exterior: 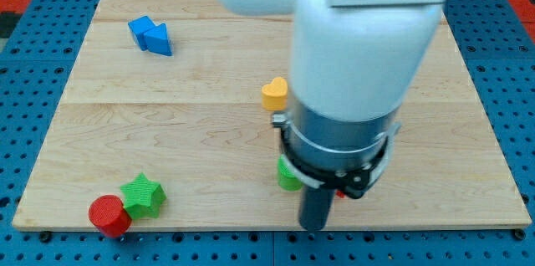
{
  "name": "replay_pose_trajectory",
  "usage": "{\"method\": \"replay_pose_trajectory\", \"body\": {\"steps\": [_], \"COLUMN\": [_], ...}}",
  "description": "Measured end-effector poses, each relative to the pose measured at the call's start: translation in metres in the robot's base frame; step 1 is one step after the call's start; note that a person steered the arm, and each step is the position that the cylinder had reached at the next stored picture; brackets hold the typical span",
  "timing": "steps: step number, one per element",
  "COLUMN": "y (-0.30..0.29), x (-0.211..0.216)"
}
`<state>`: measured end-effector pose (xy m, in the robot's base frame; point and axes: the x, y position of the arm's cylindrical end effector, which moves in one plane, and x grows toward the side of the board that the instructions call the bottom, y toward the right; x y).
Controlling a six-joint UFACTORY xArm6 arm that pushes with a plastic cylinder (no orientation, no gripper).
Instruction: Move the red circle to the bottom left of the board
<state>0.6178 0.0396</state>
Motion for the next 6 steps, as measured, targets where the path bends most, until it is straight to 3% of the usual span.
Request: {"method": "replay_pose_trajectory", "body": {"steps": [1, 3, 4, 6], "y": [-0.037, -0.217, -0.226, -0.191], "x": [0.001, 0.000, -0.002, -0.026]}}
